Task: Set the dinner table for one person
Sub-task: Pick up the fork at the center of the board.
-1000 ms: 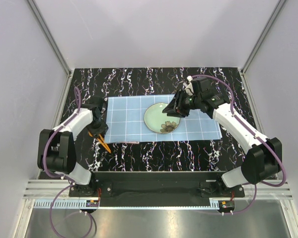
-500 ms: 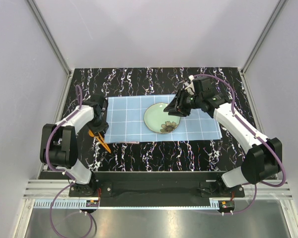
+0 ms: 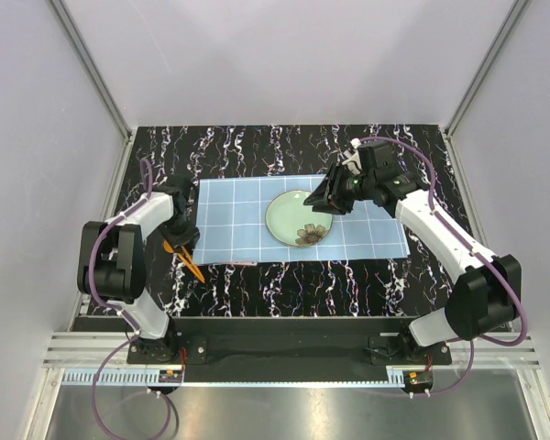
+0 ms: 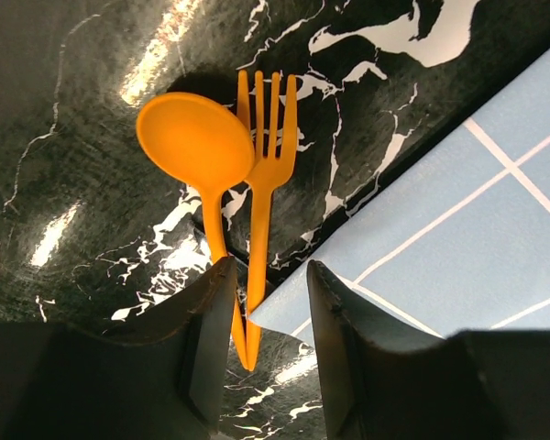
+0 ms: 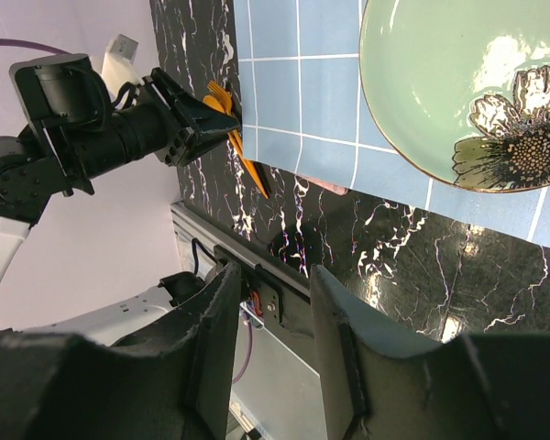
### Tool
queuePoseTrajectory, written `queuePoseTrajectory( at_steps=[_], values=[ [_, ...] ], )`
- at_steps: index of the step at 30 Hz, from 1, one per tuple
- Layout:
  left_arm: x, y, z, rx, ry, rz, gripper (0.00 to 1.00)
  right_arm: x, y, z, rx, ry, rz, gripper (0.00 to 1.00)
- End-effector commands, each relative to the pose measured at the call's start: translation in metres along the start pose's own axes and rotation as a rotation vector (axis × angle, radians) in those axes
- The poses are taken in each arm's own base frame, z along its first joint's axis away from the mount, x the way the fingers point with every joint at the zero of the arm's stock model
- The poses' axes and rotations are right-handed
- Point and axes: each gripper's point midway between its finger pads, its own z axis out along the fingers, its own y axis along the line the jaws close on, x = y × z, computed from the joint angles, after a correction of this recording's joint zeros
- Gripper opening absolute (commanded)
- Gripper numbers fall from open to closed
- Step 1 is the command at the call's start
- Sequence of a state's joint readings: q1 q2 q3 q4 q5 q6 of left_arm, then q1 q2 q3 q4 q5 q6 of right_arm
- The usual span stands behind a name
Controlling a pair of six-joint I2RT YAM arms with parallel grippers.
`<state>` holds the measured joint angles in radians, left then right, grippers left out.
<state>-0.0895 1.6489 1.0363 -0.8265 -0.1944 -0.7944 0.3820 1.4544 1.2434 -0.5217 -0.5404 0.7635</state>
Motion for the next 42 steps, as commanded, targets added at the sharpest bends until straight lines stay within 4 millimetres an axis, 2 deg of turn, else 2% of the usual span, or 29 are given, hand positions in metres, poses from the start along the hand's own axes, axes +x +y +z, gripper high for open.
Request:
queuePoseTrajectory(
  at_steps=[1, 8, 22, 42],
  values=[
    [-0.009, -0.015, -0.005, 0.046, 0.007, 0.002, 0.4, -0.011, 0.014, -0.008, -0.024, -0.03, -0.026, 0.43],
    [-0.015, -0.02, -0.007, 0.057, 0.006, -0.001, 0.4, -0.014, 0.012, -0.009, -0.021, -0.034, -0.02, 0.43],
    [-0.011, -0.007, -0.013, 0.016, 0.013, 0.01, 0.4, -0.015, 0.006, -0.006, -0.013, -0.024, 0.011, 0.44],
    [-0.004, 0.002, 0.003, -0.049, 0.058, 0.004, 0.4, -0.011, 0.0, -0.017, -0.002, -0.045, 0.028, 0.44]
  ],
)
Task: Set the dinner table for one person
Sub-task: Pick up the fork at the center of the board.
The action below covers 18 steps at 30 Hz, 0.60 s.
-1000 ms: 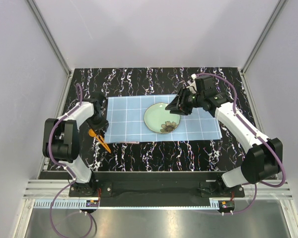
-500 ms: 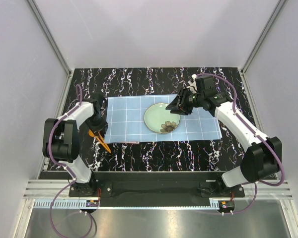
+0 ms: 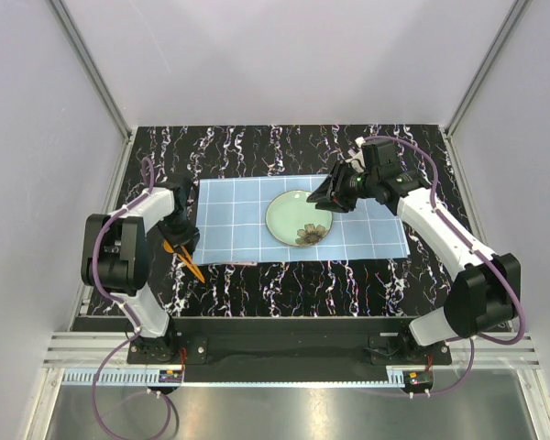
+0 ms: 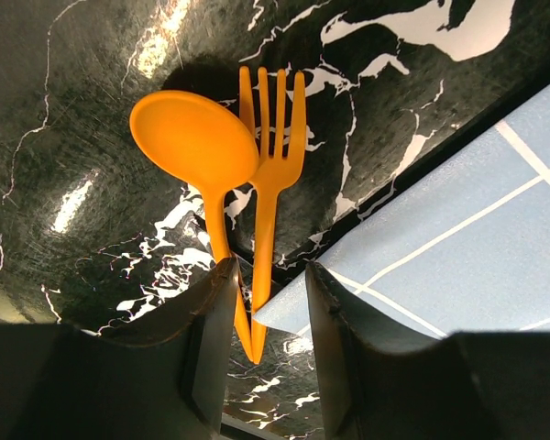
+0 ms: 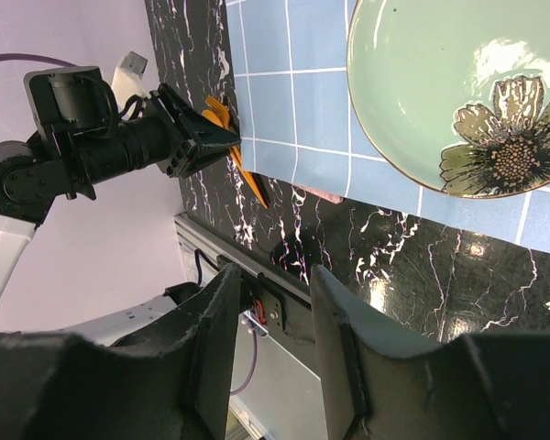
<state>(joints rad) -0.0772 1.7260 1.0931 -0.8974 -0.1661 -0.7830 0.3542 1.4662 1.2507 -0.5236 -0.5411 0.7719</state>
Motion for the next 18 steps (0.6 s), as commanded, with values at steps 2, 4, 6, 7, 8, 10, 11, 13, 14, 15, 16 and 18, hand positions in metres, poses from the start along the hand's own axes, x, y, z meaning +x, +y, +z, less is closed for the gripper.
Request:
queuePoseTrajectory(
  at_steps=[2, 4, 6, 7, 8, 10, 11, 13, 14, 15, 16, 18],
  values=[
    [-0.01, 0.0, -0.002, -0.002, -0.026, -0.014, 0.4, 0.0, 0.004, -0.017, -0.009, -0.023, 0.006, 0.44],
    [-0.009, 0.0, -0.002, -0.003, -0.025, -0.014, 0.4, 0.0, 0.002, -0.017, -0.005, -0.021, 0.01, 0.44],
    [-0.008, 0.001, 0.001, -0.01, -0.019, -0.012, 0.39, 0.0, 0.002, -0.017, -0.005, -0.018, 0.011, 0.44],
    [-0.008, 0.002, 0.002, -0.013, -0.018, -0.011, 0.39, -0.001, 0.001, -0.018, -0.004, -0.022, 0.012, 0.44],
    [-0.006, 0.003, 0.003, -0.016, -0.01, -0.012, 0.39, 0.0, 0.0, -0.018, -0.002, -0.018, 0.015, 0.44],
    [-0.005, 0.004, 0.005, -0.021, -0.005, -0.01, 0.39, -0.001, 0.0, -0.018, -0.001, -0.02, 0.013, 0.44],
    [-0.004, 0.005, 0.007, -0.026, 0.0, -0.012, 0.39, -0.001, 0.0, -0.019, 0.0, -0.022, 0.016, 0.44],
    [-0.002, 0.005, 0.008, -0.027, 0.005, -0.011, 0.39, -0.001, -0.001, -0.019, 0.0, -0.019, 0.017, 0.44],
    [-0.001, 0.006, 0.009, -0.029, 0.01, -0.011, 0.39, -0.001, -0.001, -0.019, 0.001, -0.018, 0.019, 0.44],
    [0.0, 0.007, 0.01, -0.031, 0.012, -0.01, 0.38, -0.001, 0.0, -0.019, -0.002, -0.021, 0.017, 0.44],
    [0.0, 0.006, 0.011, -0.03, 0.013, -0.01, 0.38, 0.0, -0.001, -0.019, 0.0, -0.017, 0.019, 0.44],
    [0.002, 0.006, 0.012, -0.029, 0.018, -0.01, 0.38, 0.0, -0.002, -0.019, 0.002, -0.014, 0.019, 0.44]
  ],
)
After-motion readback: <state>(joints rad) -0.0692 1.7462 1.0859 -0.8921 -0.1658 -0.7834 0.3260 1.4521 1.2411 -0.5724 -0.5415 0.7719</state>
